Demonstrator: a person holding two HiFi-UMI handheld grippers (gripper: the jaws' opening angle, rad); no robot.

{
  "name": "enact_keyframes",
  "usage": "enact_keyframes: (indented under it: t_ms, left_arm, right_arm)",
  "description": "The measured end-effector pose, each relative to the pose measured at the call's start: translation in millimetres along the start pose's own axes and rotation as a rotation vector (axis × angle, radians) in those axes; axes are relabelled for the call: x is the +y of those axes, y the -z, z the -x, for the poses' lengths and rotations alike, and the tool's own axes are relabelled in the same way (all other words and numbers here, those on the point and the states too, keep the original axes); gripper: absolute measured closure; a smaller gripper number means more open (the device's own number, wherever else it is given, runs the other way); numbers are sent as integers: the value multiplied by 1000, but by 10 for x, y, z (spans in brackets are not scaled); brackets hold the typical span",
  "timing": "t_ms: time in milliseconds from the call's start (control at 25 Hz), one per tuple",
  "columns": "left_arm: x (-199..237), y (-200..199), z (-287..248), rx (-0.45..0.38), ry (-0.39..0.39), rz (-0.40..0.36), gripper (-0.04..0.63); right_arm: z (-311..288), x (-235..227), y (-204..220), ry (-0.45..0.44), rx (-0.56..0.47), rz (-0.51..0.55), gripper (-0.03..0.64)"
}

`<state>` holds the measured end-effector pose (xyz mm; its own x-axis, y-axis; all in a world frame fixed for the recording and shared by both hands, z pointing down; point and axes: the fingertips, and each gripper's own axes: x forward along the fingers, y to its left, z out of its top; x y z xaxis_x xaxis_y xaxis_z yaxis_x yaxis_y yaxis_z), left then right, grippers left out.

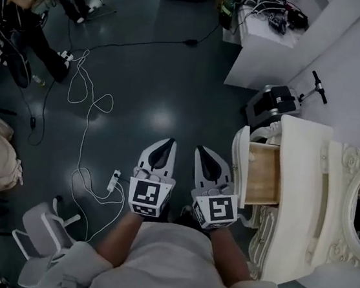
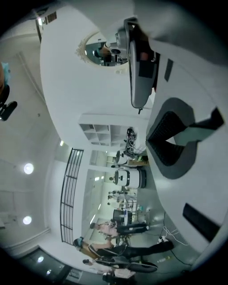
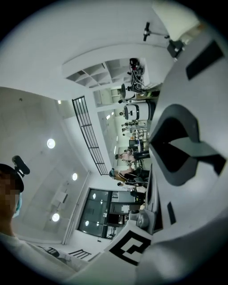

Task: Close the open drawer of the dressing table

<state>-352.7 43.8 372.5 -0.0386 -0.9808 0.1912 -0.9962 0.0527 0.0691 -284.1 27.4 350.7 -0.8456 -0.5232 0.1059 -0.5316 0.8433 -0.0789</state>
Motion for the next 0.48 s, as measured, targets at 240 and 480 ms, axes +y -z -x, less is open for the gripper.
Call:
enact_keyframes:
  t_ms: [240,480]
  left_arm:
    - [64,-18,-504,59,197,-19,591]
    - [-152,55,-870,111,410,-51,591]
  right_arm:
    - [-302,-207,53,125,35,-52,601]
    - [-172,-509,264,256,129,-64,601]
